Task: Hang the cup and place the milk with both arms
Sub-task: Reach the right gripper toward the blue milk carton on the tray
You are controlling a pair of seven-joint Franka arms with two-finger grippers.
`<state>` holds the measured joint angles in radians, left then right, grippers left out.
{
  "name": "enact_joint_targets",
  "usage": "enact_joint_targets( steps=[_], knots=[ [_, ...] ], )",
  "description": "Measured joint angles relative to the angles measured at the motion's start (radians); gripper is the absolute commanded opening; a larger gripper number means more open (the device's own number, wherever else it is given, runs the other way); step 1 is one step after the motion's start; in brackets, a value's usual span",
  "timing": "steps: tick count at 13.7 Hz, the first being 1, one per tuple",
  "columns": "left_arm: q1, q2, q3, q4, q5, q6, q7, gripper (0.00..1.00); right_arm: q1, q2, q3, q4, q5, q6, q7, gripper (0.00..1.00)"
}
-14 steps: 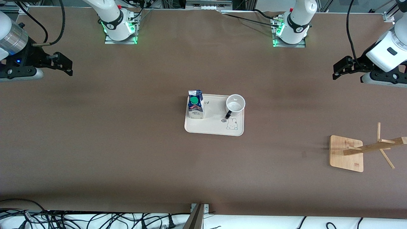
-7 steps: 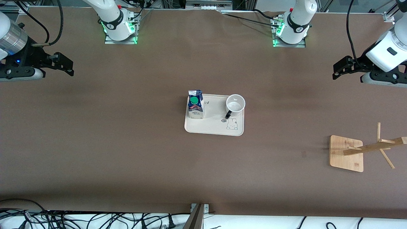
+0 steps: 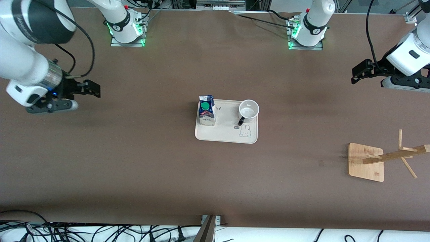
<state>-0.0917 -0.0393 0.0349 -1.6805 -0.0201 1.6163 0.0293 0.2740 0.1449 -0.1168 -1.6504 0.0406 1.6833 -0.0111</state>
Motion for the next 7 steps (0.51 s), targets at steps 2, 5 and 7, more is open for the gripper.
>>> enact_joint_targets(
  steps=[2,5,7],
  knots=[
    [0.0,0.0,0.0,0.0,0.0,-0.002,0.0,1.0,0.01,0.011,0.052,0.026,0.048,0.0,0.037,1.0],
    [0.0,0.0,0.0,0.0,0.0,-0.004,0.0,1.0,0.084,0.056,0.095,0.073,0.098,0.013,0.219,1.0],
    [0.0,0.001,0.0,0.0,0.0,-0.004,0.0,1.0,0.177,0.121,0.103,0.104,0.1,0.077,0.346,1.0]
  ],
)
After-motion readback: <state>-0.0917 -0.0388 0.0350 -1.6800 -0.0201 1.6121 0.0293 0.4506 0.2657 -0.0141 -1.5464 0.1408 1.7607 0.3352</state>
